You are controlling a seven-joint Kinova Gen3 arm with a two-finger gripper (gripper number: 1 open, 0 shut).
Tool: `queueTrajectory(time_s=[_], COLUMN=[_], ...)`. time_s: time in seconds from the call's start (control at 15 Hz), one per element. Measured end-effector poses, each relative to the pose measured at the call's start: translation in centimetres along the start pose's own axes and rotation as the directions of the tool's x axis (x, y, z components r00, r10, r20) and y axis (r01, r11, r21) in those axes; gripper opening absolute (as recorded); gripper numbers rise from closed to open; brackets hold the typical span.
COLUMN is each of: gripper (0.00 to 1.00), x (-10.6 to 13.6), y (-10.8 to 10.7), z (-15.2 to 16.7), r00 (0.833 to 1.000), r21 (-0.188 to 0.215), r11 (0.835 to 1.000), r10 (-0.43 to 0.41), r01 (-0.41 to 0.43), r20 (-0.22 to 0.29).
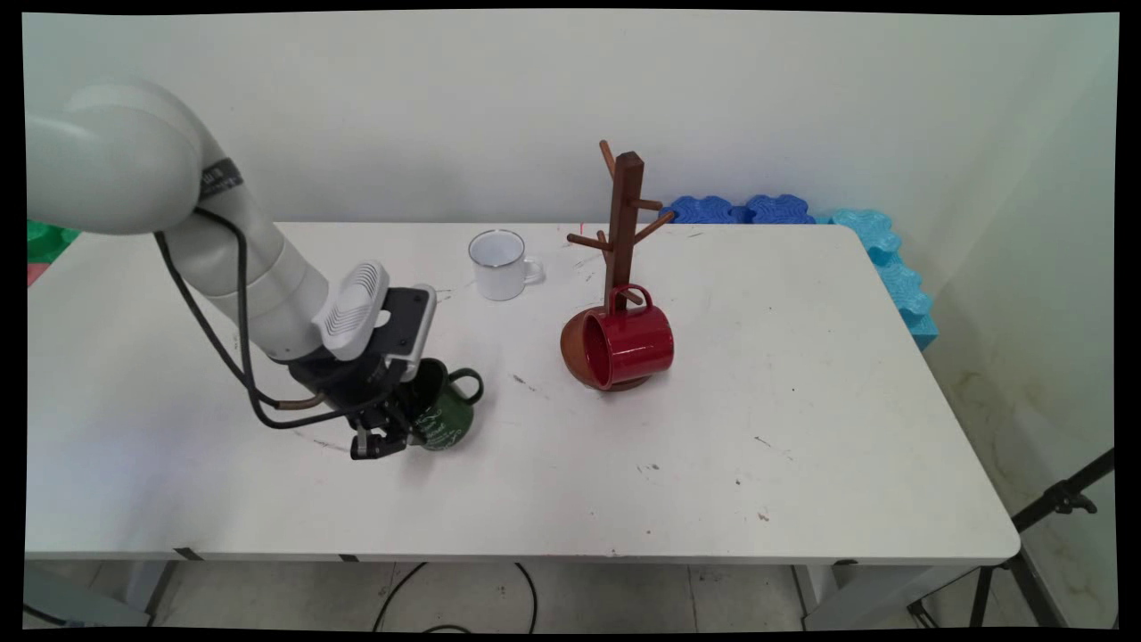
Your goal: Place the picked object on the table
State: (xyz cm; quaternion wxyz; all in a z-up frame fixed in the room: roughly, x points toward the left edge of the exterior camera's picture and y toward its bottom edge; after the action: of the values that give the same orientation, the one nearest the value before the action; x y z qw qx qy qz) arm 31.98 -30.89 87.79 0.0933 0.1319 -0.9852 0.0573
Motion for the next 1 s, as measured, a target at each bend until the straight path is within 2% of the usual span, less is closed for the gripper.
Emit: queueTrajectory(time_s=[1.0], gripper=[0.0], x=[0.7], y=[-0.8], z=[2.1], r00=[1.0], r21=[-0.004], r11=[1.0], r10=[0.007], r01=[-0.007], r20=[-0.014])
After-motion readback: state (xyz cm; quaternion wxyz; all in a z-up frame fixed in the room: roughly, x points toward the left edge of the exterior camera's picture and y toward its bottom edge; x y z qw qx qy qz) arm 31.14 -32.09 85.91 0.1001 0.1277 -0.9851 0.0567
